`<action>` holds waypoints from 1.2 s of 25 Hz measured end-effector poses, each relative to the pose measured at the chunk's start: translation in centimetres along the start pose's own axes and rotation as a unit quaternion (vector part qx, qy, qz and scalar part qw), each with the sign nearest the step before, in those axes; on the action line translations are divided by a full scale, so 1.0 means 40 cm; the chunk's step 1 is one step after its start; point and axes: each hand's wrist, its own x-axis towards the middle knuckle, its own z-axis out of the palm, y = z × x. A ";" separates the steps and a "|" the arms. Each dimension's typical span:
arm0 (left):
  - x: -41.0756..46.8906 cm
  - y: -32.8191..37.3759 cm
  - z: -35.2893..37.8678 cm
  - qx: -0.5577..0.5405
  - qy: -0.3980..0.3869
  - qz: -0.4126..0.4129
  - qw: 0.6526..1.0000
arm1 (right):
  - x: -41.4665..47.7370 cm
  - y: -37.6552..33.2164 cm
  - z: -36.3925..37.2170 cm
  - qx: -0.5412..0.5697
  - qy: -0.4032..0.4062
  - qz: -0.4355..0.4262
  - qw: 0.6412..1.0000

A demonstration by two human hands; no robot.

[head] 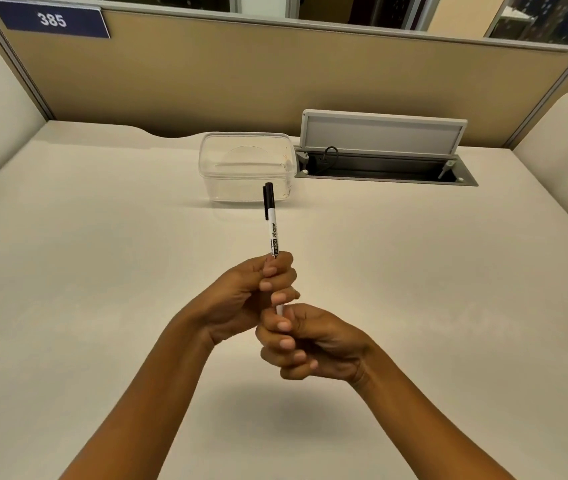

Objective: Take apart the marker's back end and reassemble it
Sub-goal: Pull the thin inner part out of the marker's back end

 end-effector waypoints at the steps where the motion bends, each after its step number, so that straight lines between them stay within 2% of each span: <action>1: -0.001 0.005 0.002 0.002 -0.009 0.001 1.000 | 0.002 -0.001 0.004 -0.020 0.004 0.000 1.000; 3: 0.003 0.008 0.003 0.071 0.044 0.010 0.996 | 0.005 -0.007 0.002 -0.090 0.066 0.019 0.994; 6: 0.021 -0.015 0.015 0.172 0.220 0.060 0.958 | 0.020 0.005 0.008 -0.225 0.233 0.007 0.946; 7: 0.030 -0.028 0.027 0.177 0.279 0.078 0.941 | 0.032 0.016 0.014 -0.283 0.299 -0.008 0.911; 10: 0.062 -0.071 0.074 0.157 0.411 0.132 0.889 | 0.074 0.066 0.026 -0.464 0.455 -0.080 0.756; 11: 0.068 -0.081 0.086 0.160 0.436 0.153 0.872 | 0.085 0.078 0.030 -0.463 0.476 -0.119 0.738; 12: 0.071 -0.084 0.091 0.182 0.454 0.167 0.856 | 0.094 0.085 0.033 -0.445 0.482 -0.154 0.739; 14: 0.066 -0.074 0.079 0.249 0.448 0.162 0.843 | 0.097 0.084 0.021 -0.455 0.481 -0.148 0.735; 16: 0.055 -0.054 0.049 0.269 0.367 0.138 0.880 | 0.083 0.066 0.006 -0.468 0.469 -0.078 0.744; 18: 0.036 -0.036 0.015 0.260 0.264 0.113 0.922 | 0.061 0.047 0.000 -0.394 0.430 -0.048 0.811; 19: 0.026 -0.029 0.004 0.258 0.233 0.101 0.932 | 0.046 0.037 -0.002 -0.358 0.397 -0.040 0.844; 21: 0.009 -0.027 -0.009 0.241 0.227 0.090 0.939 | 0.015 0.021 -0.005 -0.333 0.341 -0.030 0.879; 23: 0.002 -0.036 -0.003 0.219 0.284 0.101 0.928 | 0.000 0.011 -0.005 -0.369 0.339 -0.024 0.865; 25: 0.006 -0.050 0.005 0.228 0.345 0.119 0.903 | 0.004 0.008 -0.005 -0.428 0.381 -0.009 0.819; 26: 0.009 -0.056 0.007 0.234 0.358 0.127 0.895 | 0.007 0.008 -0.003 -0.435 0.394 -0.004 0.809; 27: 0.010 -0.057 0.008 0.231 0.358 0.131 0.895 | 0.009 0.009 -0.002 -0.422 0.392 0.001 0.817; 30: 0.004 -0.035 -0.005 0.174 0.268 0.099 0.942 | -0.004 -0.003 0.002 -0.288 0.294 0.020 0.911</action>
